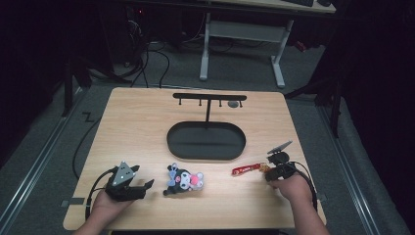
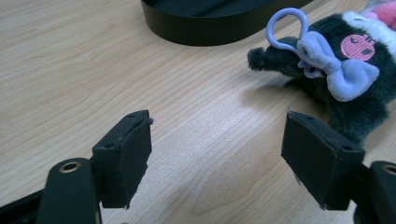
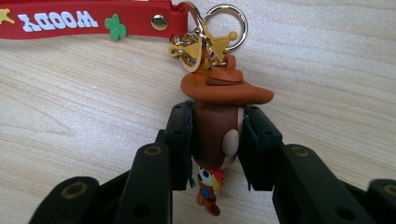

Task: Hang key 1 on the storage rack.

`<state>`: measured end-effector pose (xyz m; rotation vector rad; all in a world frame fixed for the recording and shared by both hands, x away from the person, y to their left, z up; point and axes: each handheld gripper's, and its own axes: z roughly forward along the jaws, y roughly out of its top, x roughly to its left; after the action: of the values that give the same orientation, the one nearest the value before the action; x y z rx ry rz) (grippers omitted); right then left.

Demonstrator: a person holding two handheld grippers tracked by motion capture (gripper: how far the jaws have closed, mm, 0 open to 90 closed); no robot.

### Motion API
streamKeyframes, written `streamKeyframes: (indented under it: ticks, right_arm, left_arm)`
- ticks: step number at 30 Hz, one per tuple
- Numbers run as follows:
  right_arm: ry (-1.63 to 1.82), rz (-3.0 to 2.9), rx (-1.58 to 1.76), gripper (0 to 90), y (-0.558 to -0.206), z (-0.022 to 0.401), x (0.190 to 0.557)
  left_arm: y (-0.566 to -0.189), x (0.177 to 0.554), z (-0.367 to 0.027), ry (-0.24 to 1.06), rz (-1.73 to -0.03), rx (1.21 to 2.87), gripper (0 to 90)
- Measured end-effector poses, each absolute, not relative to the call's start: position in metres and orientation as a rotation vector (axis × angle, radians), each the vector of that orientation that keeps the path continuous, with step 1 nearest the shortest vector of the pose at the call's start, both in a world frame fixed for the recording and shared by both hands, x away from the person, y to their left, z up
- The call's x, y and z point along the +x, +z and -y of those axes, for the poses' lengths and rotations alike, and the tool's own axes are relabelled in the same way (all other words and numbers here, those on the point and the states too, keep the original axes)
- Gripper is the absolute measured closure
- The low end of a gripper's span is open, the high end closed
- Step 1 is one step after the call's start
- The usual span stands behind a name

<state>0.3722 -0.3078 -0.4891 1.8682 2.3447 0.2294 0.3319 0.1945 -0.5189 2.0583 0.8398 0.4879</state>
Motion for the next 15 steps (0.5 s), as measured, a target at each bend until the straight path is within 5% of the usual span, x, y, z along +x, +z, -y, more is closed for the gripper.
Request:
streamKeyframes:
  ticks: [15]
  right_arm:
    - [0.242, -2.391, 1.814, 67.7, -0.468, 0.303, 0.371]
  left_arm:
    - [-0.520, 0.332, -0.194, 0.480, -0.835, 2.065, 26.4]
